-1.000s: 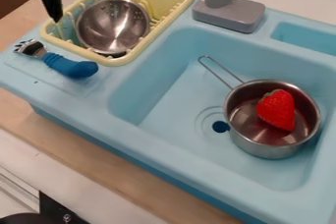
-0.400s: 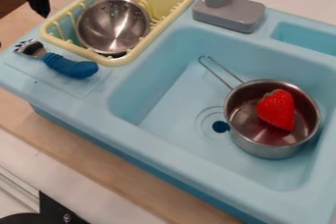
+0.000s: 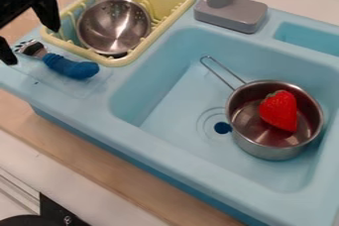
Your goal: Move the blue object in the upper right of the sink
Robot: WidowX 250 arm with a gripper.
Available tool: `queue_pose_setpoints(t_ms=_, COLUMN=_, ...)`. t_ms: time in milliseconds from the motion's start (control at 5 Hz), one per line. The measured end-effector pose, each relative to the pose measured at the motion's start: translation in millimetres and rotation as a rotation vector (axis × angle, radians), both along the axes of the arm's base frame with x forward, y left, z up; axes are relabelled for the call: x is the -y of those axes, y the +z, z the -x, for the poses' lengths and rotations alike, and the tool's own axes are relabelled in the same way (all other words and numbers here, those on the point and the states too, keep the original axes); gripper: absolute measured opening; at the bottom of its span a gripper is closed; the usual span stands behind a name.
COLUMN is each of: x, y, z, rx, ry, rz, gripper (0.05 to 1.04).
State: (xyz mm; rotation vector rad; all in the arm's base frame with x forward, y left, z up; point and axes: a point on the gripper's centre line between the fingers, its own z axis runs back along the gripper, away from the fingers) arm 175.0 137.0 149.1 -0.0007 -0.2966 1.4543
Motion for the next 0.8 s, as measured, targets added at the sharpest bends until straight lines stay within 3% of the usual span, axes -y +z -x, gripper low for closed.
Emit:
queue_pose_setpoints(t_ms=200, x=-4.2, y=-4.4, z=-7.2, rx=0.007, ry=-0.002, rz=-0.026, gripper=0.989)
queue_pose_setpoints(t_ms=600, x=-6.6, y=-21.1, z=-9.7, rx=-0.034, ry=0.011, rz=0.017, gripper=0.989)
queue_pose_setpoints(t_ms=800, x=-4.1, y=-22.0, z=-10.8, rx=-0.025, ry=0.028, rz=0.037, gripper=0.989)
